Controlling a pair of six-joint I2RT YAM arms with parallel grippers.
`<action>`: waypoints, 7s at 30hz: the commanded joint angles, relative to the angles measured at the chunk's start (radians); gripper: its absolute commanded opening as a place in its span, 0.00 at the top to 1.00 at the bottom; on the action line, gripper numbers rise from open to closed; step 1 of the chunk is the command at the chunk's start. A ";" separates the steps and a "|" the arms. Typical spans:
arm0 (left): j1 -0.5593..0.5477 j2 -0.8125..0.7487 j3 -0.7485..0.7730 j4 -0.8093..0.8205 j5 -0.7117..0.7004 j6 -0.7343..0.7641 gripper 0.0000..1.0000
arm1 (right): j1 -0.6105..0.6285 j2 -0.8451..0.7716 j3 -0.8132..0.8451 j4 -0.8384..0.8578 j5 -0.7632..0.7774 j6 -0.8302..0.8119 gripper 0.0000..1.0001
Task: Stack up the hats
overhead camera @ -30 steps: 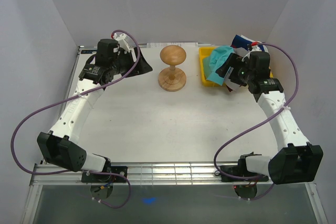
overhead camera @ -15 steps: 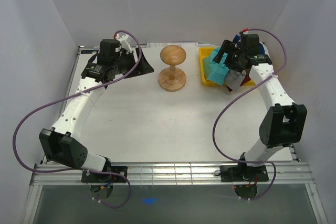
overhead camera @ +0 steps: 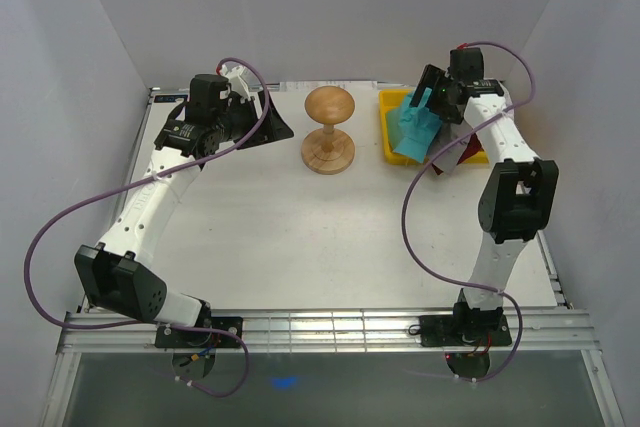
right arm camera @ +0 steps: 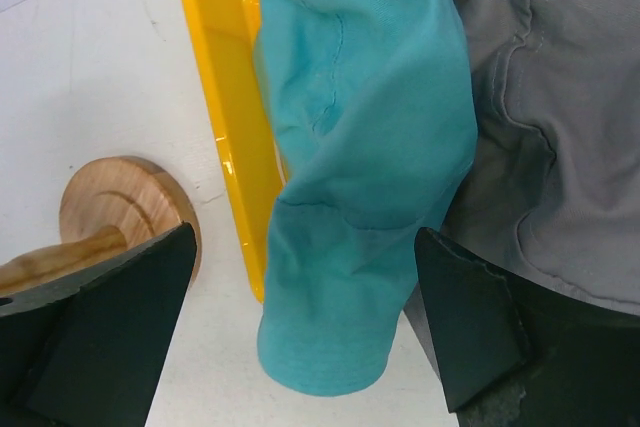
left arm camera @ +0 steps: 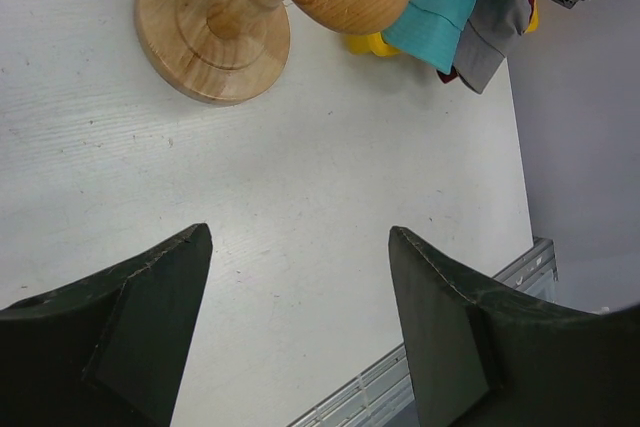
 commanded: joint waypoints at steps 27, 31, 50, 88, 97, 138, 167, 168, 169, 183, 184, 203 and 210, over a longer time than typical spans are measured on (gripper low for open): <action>-0.001 0.039 0.034 0.060 0.029 -0.053 0.19 | -0.006 0.038 0.292 -0.092 -0.018 -0.059 0.92; -0.001 0.046 0.040 0.099 0.064 -0.072 0.19 | -0.006 0.001 0.334 -0.081 -0.044 -0.044 0.92; -0.001 0.086 0.070 0.209 0.164 -0.161 0.17 | 0.115 -0.228 0.255 0.346 -0.061 0.251 0.92; -0.001 0.066 -0.011 0.220 0.051 -0.153 0.18 | 0.449 -0.215 -0.083 0.402 0.051 0.033 0.92; -0.003 0.123 -0.077 0.286 0.046 -0.199 0.22 | 0.463 -0.235 -0.174 0.439 -0.039 0.009 0.91; -0.001 0.241 -0.106 0.329 -0.044 -0.208 0.46 | 0.491 -0.301 -0.206 0.364 0.039 -0.062 0.25; 0.000 0.491 -0.055 0.385 -0.129 -0.240 0.64 | 0.598 0.091 0.208 0.066 0.389 -0.340 0.24; 0.000 0.490 -0.057 0.384 -0.129 -0.240 0.64 | 0.609 0.094 0.209 0.066 0.399 -0.349 0.24; -0.001 0.490 -0.058 0.384 -0.130 -0.240 0.64 | 0.612 0.100 0.209 0.067 0.410 -0.355 0.23; 0.000 0.438 -0.063 0.341 -0.150 -0.208 0.64 | 0.612 0.159 0.278 0.051 0.386 -0.393 0.18; 0.000 0.432 -0.068 0.339 -0.153 -0.204 0.64 | 0.612 0.160 0.275 0.051 0.383 -0.395 0.18; 0.002 0.300 -0.103 0.293 -0.173 -0.167 0.62 | 0.612 0.081 0.232 0.081 0.373 -0.384 0.16; 0.002 0.260 -0.097 0.266 -0.179 -0.147 0.62 | 0.612 0.042 0.260 0.080 0.357 -0.377 0.14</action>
